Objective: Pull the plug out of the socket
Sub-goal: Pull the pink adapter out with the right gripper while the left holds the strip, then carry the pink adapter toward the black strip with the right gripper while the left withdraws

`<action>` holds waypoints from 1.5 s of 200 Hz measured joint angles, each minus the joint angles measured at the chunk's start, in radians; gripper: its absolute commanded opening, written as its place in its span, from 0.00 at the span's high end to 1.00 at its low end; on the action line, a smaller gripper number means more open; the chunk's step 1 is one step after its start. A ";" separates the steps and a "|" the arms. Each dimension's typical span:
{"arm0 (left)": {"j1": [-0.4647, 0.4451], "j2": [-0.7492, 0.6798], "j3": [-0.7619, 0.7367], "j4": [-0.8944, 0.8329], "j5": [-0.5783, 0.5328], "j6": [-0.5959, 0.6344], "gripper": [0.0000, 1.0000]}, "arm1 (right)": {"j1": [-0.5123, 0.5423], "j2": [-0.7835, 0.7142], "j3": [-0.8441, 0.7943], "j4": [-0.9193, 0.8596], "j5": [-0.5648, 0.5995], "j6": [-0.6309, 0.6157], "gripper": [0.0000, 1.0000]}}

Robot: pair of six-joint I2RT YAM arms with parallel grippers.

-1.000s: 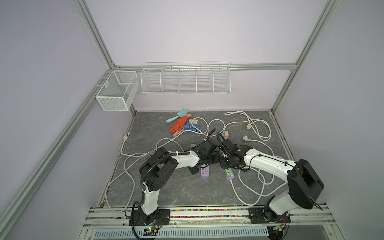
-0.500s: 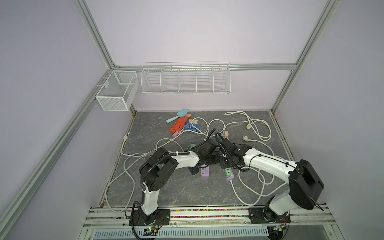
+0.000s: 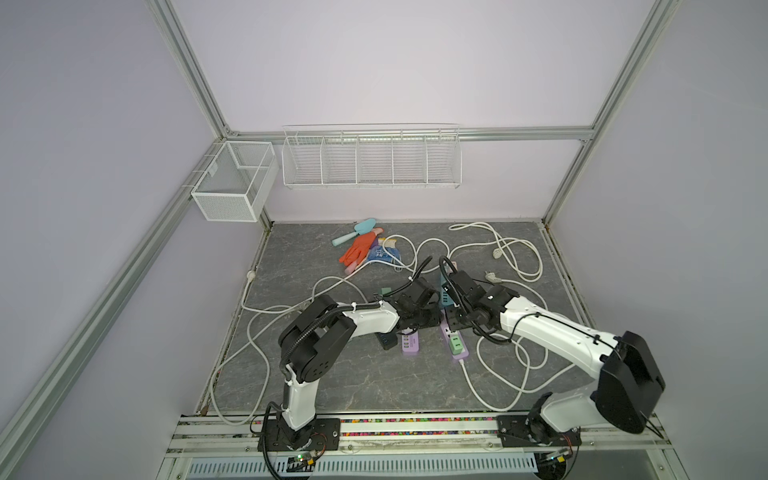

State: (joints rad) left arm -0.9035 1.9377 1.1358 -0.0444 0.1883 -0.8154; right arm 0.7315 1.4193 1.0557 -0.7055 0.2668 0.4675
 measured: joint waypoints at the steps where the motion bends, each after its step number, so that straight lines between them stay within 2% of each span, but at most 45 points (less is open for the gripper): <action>1: 0.000 0.000 0.001 -0.002 0.000 0.001 0.71 | 0.000 -0.002 0.000 0.000 0.000 0.000 0.82; 61: -0.003 0.000 0.058 -0.121 -0.017 0.040 0.71 | -0.028 -0.102 -0.014 0.003 -0.007 0.000 0.81; 116: -0.002 -0.033 0.073 -0.224 -0.078 0.068 0.71 | -0.057 -0.192 -0.047 0.009 -0.042 0.000 0.81; 144: 0.006 -0.089 0.072 -0.274 -0.116 0.080 0.71 | -0.067 -0.206 -0.048 0.022 -0.073 0.001 0.81; 195: 0.051 -0.277 0.040 -0.306 -0.201 0.097 0.71 | -0.071 -0.205 -0.050 0.104 -0.174 0.014 0.80; 251: 0.086 -0.448 -0.071 -0.385 -0.340 0.092 0.65 | -0.070 -0.058 -0.025 0.251 -0.298 0.046 0.81; 300: 0.087 -0.574 -0.135 -0.442 -0.468 0.092 0.61 | -0.058 0.090 0.035 0.373 -0.341 0.087 0.81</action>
State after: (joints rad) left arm -0.8162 1.3640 1.0004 -0.4866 -0.2798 -0.7238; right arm 0.6735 1.5089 1.0904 -0.3325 -0.0746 0.5541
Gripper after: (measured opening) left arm 0.382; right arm 0.292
